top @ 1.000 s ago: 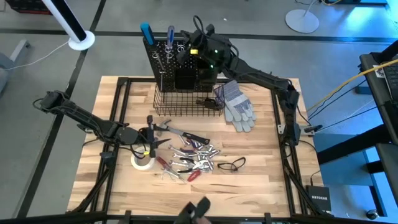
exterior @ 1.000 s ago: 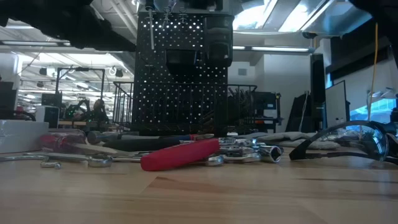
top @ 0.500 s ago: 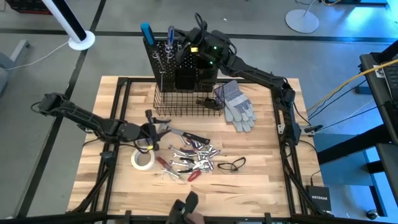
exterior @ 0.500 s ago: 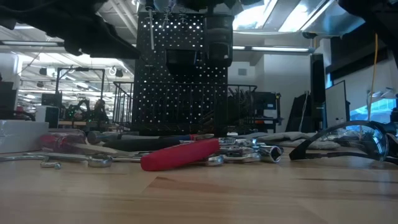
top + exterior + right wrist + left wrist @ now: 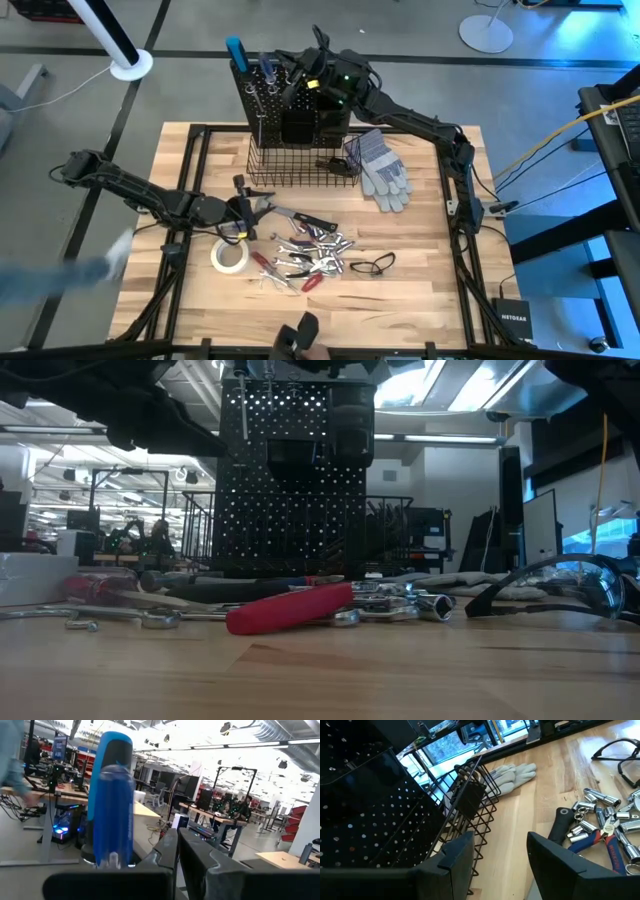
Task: Hang tools onto peg board
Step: Hang the transparent blue screwdriver on the peg board
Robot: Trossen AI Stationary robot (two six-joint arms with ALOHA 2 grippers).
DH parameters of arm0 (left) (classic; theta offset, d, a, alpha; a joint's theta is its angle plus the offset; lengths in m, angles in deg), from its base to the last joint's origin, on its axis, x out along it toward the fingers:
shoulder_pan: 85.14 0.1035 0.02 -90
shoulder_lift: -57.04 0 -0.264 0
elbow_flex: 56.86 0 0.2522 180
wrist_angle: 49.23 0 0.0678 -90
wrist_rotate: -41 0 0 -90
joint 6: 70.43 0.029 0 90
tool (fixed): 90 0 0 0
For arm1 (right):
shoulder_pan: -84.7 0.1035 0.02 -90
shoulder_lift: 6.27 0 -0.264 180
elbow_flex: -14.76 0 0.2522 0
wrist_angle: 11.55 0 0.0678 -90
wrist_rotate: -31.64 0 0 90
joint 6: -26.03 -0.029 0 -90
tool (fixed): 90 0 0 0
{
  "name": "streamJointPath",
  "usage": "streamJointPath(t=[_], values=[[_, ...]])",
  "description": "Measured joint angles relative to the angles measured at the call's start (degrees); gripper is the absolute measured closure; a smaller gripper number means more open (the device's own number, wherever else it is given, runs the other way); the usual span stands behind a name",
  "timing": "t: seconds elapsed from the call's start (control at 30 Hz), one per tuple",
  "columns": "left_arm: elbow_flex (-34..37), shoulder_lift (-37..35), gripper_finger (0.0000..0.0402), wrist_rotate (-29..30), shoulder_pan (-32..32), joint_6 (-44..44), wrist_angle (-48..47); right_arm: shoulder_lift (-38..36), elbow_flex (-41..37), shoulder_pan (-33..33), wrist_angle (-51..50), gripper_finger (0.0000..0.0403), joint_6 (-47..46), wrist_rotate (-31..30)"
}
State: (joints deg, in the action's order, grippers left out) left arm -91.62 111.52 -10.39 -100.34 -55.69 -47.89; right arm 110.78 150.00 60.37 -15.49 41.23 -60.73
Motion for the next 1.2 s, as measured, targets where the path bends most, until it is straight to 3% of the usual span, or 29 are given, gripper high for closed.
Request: streamJointPath(t=[0.2, 0.33, 0.57, 0.7, 0.8, 1.0, 1.1, 1.2], values=[[0.0, 0.0, 0.0229, 0.0, -0.1, -0.8, -0.7, -5.1, -0.1, 1.8, -5.2, 0.038, 0.2, -0.2], [0.0, 0.0, 0.0229, 0.0, -0.1, 0.4, -1.5, -10.1, -0.1, 4.5, -14.8, 0.038, 1.2, -0.2], [-0.2, 0.0, 0.0229, 0.3, -0.1, -2.6, -5.9, -18.4, 0.0, 12.6, -40.5, 0.038, 4.4, -3.2], [-4.4, 0.0, 0.0229, 1.4, 0.4, -9.7, -15.6, -20.9, -0.4, 18.8, -59.9, 0.038, 1.5, -8.4], [-9.7, 0.1, 0.0226, -1.2, 2.0, -17.7, -27.3, -21.1, -2.3, 23.7, -70.8, 0.038, -1.9, -12.9], [-19.1, 1.4, 0.0202, -18.6, 6.1, -36.4, -53.6, -21.0, -13.3, 30.6, -72.8, 0.038, -8.3, -20.0], [-20.0, 2.6, 0.0198, -20.7, 7.1, -40.7, -62.8, -21.0, -20.9, 31.7, -68.0, 0.038, -9.7, -20.1], [-19.3, 4.4, 0.02, -21.6, 8.4, -41.4, -65.2, -20.9, -28.7, 31.9, -61.0, 0.038, -10.2, -19.7]])
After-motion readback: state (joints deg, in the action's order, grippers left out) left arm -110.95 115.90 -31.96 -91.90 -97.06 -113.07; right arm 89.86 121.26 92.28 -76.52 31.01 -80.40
